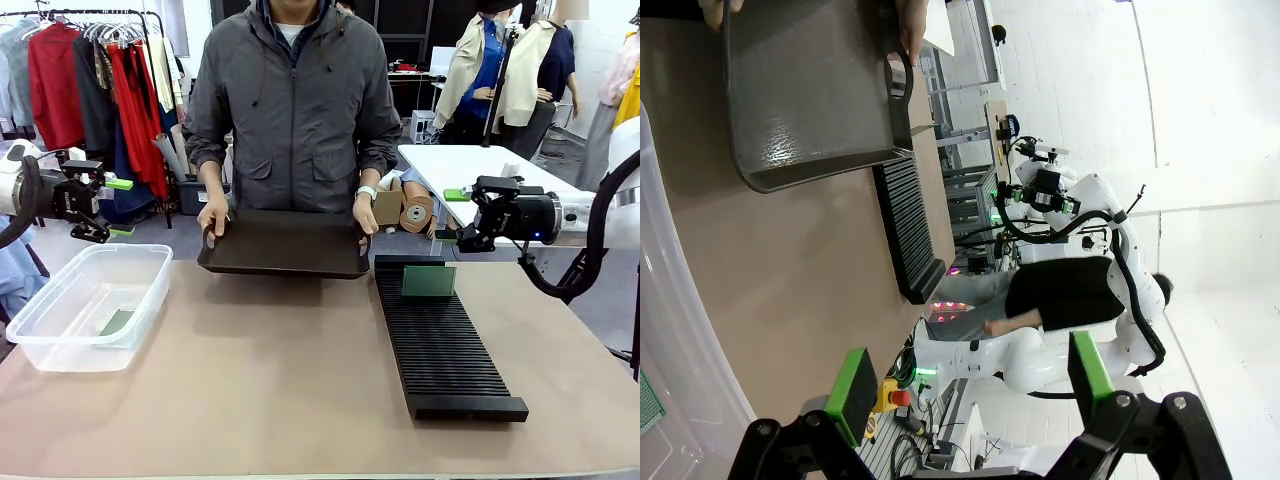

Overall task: Sort PCBs into racks and boxes based on the side picked up.
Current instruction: If the short side of the Blank PCB is picked up, insert it into the PCB Rack ; if the long side is picked up, place it in the Organizing box.

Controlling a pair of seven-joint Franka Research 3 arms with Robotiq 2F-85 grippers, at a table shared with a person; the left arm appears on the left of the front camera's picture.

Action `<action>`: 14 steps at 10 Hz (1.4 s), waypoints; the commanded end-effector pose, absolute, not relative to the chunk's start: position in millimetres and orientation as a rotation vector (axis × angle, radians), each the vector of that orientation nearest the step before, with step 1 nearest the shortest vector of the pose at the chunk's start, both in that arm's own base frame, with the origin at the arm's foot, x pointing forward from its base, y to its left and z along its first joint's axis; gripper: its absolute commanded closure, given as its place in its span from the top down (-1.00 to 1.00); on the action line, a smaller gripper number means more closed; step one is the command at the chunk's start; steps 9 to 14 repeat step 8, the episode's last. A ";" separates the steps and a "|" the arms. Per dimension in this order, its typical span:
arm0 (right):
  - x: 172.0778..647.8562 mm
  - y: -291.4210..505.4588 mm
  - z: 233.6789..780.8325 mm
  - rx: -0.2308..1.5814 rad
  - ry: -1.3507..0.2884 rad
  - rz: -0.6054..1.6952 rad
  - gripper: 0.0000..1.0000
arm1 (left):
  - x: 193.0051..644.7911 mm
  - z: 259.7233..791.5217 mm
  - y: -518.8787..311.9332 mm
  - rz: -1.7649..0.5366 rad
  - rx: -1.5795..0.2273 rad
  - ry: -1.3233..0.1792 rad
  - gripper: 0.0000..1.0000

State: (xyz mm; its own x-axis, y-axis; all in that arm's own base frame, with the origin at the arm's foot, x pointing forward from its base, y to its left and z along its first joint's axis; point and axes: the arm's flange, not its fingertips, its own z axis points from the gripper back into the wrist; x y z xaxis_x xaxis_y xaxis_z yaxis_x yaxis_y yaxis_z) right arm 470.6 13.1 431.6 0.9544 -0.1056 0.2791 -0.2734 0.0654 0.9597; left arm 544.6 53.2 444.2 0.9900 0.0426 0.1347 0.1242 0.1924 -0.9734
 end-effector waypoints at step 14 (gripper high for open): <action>469.4 13.2 431.7 1.510 -0.330 0.143 1.00 | 543.9 446.4 53.3 -0.058 -1.375 -0.144 1.00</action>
